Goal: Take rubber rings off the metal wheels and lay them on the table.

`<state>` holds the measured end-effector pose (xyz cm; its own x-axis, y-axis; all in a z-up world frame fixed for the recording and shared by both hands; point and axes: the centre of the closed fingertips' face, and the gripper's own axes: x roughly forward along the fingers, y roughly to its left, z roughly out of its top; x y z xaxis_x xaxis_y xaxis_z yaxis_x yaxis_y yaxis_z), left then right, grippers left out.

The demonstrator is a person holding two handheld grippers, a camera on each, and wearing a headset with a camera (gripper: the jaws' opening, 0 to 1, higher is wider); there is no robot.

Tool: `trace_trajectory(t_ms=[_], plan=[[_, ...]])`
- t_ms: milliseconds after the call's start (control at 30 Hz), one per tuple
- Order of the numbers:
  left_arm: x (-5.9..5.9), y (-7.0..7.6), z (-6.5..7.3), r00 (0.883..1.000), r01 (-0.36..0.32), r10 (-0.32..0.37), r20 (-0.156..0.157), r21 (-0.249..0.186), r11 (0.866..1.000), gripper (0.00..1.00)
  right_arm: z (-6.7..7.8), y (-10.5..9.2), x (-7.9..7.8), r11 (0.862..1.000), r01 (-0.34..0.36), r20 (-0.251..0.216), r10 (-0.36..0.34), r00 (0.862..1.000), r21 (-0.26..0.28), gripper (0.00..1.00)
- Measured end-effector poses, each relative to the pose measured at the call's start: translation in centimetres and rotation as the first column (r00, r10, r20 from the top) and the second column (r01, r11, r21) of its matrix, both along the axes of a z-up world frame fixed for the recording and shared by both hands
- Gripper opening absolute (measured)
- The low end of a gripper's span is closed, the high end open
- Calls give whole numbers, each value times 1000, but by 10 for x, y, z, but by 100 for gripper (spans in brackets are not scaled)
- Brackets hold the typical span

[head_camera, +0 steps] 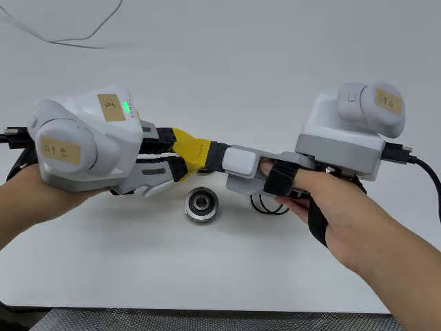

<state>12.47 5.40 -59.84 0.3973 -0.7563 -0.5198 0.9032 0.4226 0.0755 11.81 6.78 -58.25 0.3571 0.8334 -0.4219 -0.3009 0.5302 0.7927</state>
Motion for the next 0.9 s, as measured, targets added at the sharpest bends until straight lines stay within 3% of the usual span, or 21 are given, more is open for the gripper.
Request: trace_trajectory(t_ms=[233, 400, 900], plan=[[0, 0, 0, 1000, 0, 0, 0, -1, 1000, 12, -1, 0, 3, 1000, 7, -3, -7, 1000, 14, 58], [0, 0, 0, 1000, 0, 0, 0, 0, 1000, 12, 1, -1, 4, 998, 26, -20, -25, 999, 56, 58], [0, 0, 0, 1000, 1, -1, 1, 0, 1000, 12, 1, -4, 3, 998, 32, -20, -31, 999, 63, 53]])
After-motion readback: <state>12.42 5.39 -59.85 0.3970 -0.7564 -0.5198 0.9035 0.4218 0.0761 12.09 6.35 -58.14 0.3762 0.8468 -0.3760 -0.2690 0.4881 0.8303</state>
